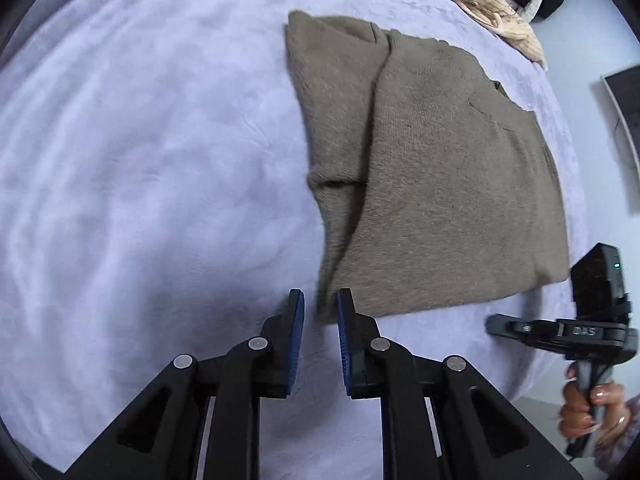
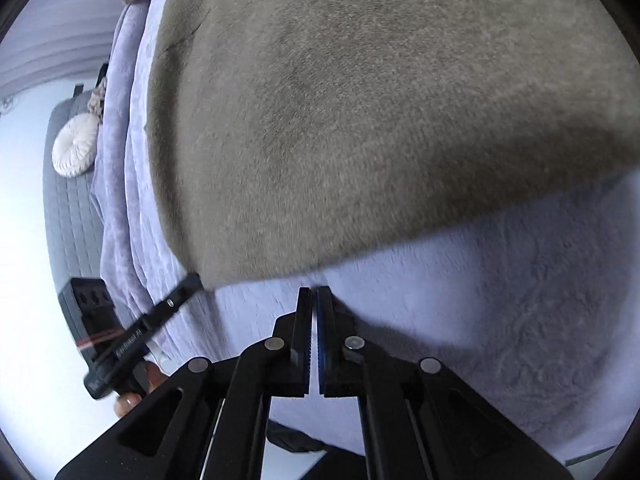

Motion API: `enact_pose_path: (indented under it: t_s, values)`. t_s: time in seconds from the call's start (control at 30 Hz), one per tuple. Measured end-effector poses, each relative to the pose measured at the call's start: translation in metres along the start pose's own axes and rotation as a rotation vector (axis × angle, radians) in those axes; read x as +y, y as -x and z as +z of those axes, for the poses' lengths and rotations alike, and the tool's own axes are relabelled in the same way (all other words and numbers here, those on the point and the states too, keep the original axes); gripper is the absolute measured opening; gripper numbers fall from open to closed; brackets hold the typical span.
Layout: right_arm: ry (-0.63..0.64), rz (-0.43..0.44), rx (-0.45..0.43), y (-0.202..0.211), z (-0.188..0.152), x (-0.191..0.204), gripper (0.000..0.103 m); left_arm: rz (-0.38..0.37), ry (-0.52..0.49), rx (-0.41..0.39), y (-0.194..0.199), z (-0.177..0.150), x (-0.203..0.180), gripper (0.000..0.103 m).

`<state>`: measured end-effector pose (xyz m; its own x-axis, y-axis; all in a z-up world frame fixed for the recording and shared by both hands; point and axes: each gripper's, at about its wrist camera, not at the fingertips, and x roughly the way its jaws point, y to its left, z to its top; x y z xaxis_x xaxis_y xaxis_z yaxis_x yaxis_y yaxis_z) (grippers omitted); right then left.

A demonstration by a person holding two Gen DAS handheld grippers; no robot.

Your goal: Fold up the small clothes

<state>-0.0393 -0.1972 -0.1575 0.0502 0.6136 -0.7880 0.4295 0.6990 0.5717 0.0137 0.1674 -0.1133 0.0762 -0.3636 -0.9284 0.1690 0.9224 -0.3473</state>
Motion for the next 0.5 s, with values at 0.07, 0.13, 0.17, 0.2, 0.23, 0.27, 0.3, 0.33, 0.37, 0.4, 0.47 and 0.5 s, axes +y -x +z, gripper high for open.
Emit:
enact_pose_path:
  t_s: [0.07,0.13,0.17,0.2,0.23,0.27,0.3,0.33,0.37,0.4,0.47,0.5]
  values:
    - [0.058,-0.033,0.007,0.012,-0.001,0.012,0.006,0.028,-0.007,-0.019,0.012,0.010,-0.004,0.017]
    - [0.146,-0.068,-0.044,0.035,0.000,0.027,0.009,0.045,-0.006,-0.044,0.021,0.025,-0.010,0.018]
    - [0.193,-0.090,-0.086,0.048,0.001,0.034,0.009,0.056,-0.009,-0.061,0.024,0.037,-0.014,0.041]
    - [0.237,-0.122,-0.139,0.062,0.003,0.041,0.009,0.072,-0.012,-0.087,0.027,0.046,-0.017,0.061]
    - [0.265,-0.152,-0.184,0.072,0.006,0.046,0.009,0.086,-0.014,-0.123,0.032,0.055,-0.013,0.087]
    - [0.283,-0.199,-0.241,0.085,0.013,0.046,0.009,0.093,-0.025,-0.161,0.033,0.067,-0.020,0.088]
    - [0.281,-0.233,-0.279,0.092,0.023,0.048,0.009,0.090,-0.036,-0.169,0.028,0.078,-0.033,0.088]
    - [0.265,-0.266,-0.315,0.100,0.033,0.042,0.009,0.093,-0.042,-0.167,0.024,0.087,-0.038,0.088]
    - [0.243,-0.288,-0.335,0.104,0.042,0.036,0.009,0.098,-0.046,-0.165,0.017,0.098,-0.043,0.088]
    - [0.213,-0.320,-0.351,0.107,0.054,0.023,0.009,0.097,-0.055,-0.157,0.011,0.109,-0.048,0.088]
    - [0.154,-0.408,-0.339,0.103,0.070,-0.001,0.009,0.113,-0.074,-0.134,-0.011,0.131,-0.064,0.088]
    - [0.107,-0.431,-0.312,0.099,0.078,-0.019,0.009,0.124,-0.081,-0.125,-0.020,0.139,-0.069,0.088]
